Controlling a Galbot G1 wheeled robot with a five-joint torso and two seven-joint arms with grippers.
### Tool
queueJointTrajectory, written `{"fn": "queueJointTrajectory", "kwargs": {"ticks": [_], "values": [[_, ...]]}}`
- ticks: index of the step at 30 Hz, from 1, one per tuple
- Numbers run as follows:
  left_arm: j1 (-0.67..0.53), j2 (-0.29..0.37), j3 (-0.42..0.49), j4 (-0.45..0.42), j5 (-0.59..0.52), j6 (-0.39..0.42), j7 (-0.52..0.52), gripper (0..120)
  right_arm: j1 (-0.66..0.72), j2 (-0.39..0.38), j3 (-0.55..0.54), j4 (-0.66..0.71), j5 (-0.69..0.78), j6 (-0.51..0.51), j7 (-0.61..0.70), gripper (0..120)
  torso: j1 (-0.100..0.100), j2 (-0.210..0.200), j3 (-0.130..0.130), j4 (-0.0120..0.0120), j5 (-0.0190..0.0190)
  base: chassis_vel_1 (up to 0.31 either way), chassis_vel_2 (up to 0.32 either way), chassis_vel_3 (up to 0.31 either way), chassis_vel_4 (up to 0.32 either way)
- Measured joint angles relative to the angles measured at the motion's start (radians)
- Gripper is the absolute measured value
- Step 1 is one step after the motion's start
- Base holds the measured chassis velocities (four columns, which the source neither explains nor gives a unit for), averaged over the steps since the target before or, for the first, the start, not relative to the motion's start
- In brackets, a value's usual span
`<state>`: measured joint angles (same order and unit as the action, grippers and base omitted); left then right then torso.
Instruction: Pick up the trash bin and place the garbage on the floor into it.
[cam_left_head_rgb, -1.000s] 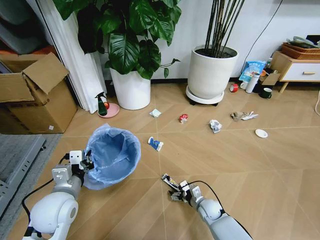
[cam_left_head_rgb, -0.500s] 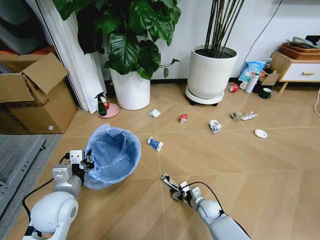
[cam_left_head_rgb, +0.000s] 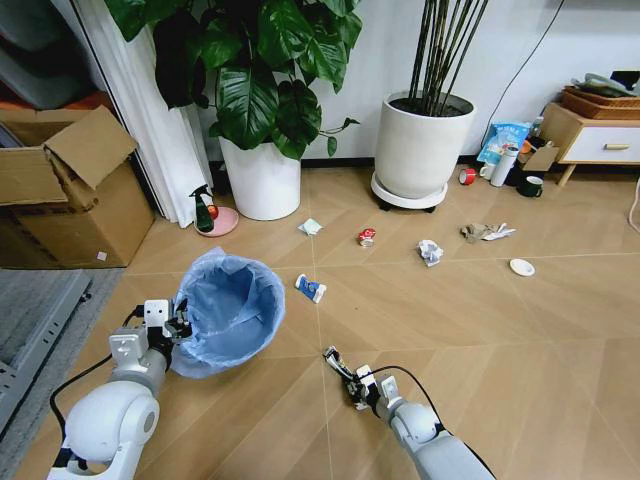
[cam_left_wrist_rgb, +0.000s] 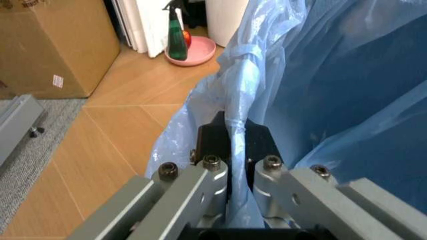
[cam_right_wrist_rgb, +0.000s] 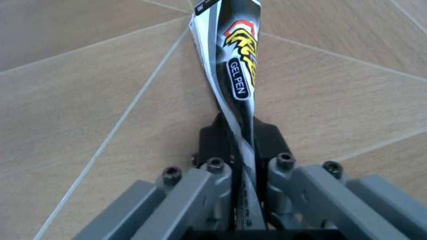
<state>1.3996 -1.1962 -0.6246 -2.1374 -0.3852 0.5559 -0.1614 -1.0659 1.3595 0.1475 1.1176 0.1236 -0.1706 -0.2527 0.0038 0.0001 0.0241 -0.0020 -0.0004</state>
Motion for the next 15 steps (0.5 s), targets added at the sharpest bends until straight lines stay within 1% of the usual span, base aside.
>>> {"fn": "queueJointTrajectory", "kwargs": {"ticks": [5,8,9,10,14,15], "values": [[0.0,-0.001,0.0,0.0,0.0,0.0,0.002,0,-0.011,0.0,0.008,0.026,-0.003,0.003,0.016,0,0.0,0.0,0.0,-0.0002,0.0,0.0,0.0,0.0,0.0],[-0.002,0.005,0.001,0.002,0.0,0.0,0.006,0,-0.028,-0.01,0.027,0.122,-0.002,0.006,0.027,0,0.0,0.0,0.0,-0.0002,0.0001,0.0,0.0,0.0,0.0],[-0.002,0.005,0.001,0.002,0.0,0.0,0.006,0,-0.028,-0.01,0.027,0.122,-0.002,0.006,0.027,0,0.0,0.0,0.0,-0.0002,0.0001,0.0,0.0,0.0,0.0],[-0.005,0.007,0.002,0.004,0.0,0.001,0.007,0,-0.032,-0.014,0.032,0.151,0.001,0.006,0.029,0,0.0,0.0,0.0,-0.0002,0.0,0.0,0.0,0.0,0.0],[-0.023,0.021,0.016,0.02,-0.002,0.016,0.009,0,-0.041,-0.037,0.063,0.297,0.01,0.006,0.04,0,0.0,0.0,0.0,-0.0003,-0.0002,0.0,0.0,0.0,0.0],[-0.023,0.021,0.016,0.02,-0.002,0.016,0.009,0,-0.041,-0.037,0.063,0.297,0.01,0.006,0.04,0,0.0,0.0,0.0,-0.0003,-0.0002,0.0,0.0,0.0,0.0]]}}
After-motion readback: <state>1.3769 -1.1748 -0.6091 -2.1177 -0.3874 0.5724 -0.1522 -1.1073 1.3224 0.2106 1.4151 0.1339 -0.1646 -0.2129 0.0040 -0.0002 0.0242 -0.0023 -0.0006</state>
